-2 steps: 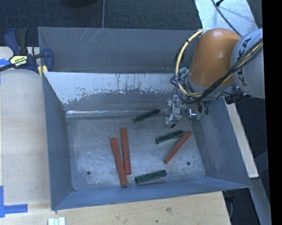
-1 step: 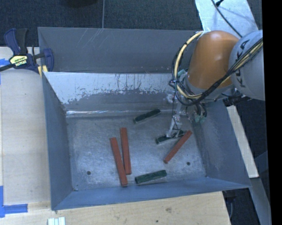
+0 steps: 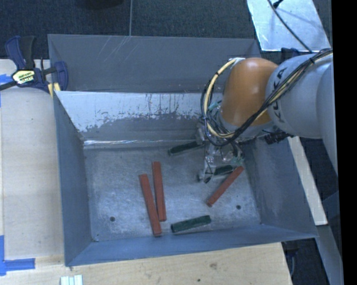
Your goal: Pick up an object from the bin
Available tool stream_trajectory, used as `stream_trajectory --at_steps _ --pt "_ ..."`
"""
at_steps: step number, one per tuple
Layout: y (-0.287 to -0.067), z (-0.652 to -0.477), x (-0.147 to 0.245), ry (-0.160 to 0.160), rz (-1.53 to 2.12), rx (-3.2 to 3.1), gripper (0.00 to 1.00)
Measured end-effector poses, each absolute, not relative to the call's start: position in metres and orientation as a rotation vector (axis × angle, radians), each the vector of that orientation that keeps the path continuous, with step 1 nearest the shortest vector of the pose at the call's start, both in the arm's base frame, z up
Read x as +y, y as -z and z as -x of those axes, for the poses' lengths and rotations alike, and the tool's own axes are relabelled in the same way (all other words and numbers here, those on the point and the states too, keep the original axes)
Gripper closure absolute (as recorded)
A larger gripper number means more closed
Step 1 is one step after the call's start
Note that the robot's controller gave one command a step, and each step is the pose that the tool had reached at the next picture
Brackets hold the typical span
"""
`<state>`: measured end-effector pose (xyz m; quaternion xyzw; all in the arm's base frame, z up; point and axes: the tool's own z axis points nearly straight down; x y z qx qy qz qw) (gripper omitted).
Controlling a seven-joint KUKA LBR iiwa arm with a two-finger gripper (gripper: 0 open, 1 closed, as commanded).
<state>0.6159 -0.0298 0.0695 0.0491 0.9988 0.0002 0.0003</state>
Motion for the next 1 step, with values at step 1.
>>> stream_trajectory --at_steps 1 --pt "-0.1268 -0.5522 -0.0708 0.004 0.164 3.134 0.0"
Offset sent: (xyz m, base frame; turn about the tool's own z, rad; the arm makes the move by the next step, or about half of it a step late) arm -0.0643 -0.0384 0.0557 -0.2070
